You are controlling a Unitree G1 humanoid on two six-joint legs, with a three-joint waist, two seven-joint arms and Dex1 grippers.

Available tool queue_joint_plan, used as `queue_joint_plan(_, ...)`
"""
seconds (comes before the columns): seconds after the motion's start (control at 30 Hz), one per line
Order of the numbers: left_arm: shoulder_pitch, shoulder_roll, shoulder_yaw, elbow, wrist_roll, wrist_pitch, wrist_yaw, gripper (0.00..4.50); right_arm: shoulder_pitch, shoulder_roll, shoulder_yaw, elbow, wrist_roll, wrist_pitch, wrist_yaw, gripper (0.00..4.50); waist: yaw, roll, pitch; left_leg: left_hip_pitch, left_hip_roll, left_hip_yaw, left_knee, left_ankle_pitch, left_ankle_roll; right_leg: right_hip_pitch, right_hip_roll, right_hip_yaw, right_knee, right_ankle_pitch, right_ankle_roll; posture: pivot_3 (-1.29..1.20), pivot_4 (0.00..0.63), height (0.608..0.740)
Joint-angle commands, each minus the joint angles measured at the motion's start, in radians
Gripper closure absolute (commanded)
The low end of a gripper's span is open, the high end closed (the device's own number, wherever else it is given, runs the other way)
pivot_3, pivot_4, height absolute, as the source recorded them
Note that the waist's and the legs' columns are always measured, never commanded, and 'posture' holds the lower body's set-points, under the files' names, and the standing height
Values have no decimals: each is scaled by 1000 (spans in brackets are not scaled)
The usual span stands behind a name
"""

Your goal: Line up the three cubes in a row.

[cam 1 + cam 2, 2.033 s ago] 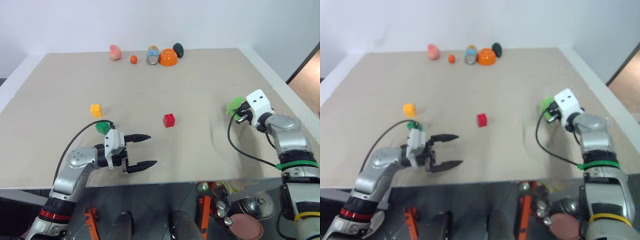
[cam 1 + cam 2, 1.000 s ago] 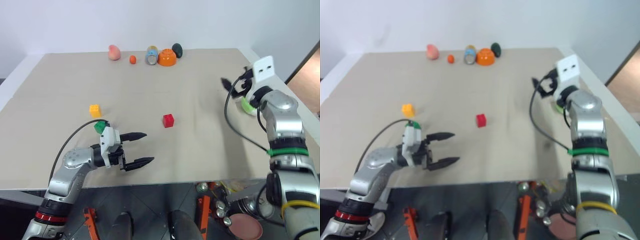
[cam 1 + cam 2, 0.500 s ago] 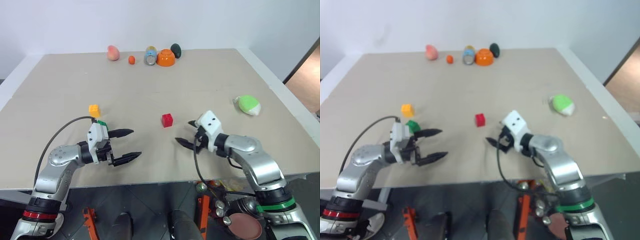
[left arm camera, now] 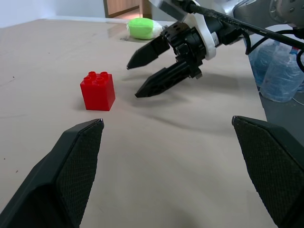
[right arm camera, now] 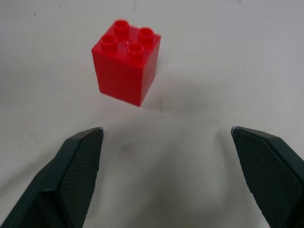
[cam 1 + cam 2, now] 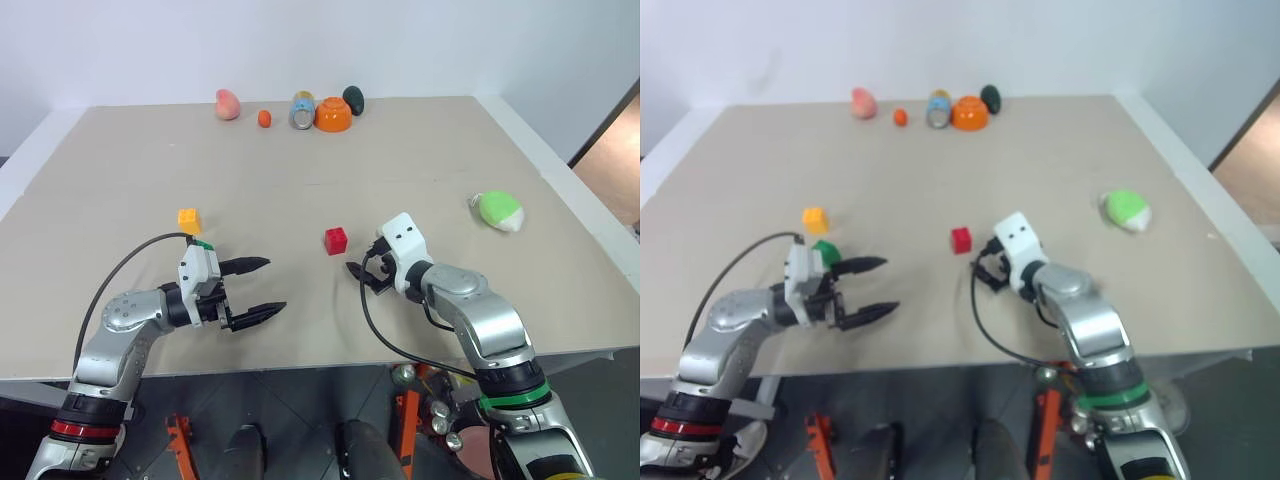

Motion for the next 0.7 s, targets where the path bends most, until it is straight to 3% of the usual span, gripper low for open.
queue_joint_plan(0.03, 3, -3, 22, -30, 2, -11, 27, 0, -43, 37, -31, -27, 29, 48, -16, 43, 0, 0, 0, 0, 0, 0, 0, 0, 0, 0, 0, 0, 0, 0, 0, 0, 150, 738)
queue_joint_plan(0.37, -4, -57, 108, -27, -79, 22, 136, 0, -76, 85, -7, -1, 35, 87, -37, 43, 0, 0, 0, 0, 1, 0, 0, 0, 0, 0, 1, 0, 0, 0, 0, 0, 150, 738)
queue_joint_plan(0.7, -6, -73, 108, -46, -91, 37, 160, 0, -140, 127, 13, 88, 16, 64, -57, 43, 0, 0, 0, 0, 1, 0, 0, 0, 0, 0, 1, 0, 0, 1, 0, 0, 150, 738)
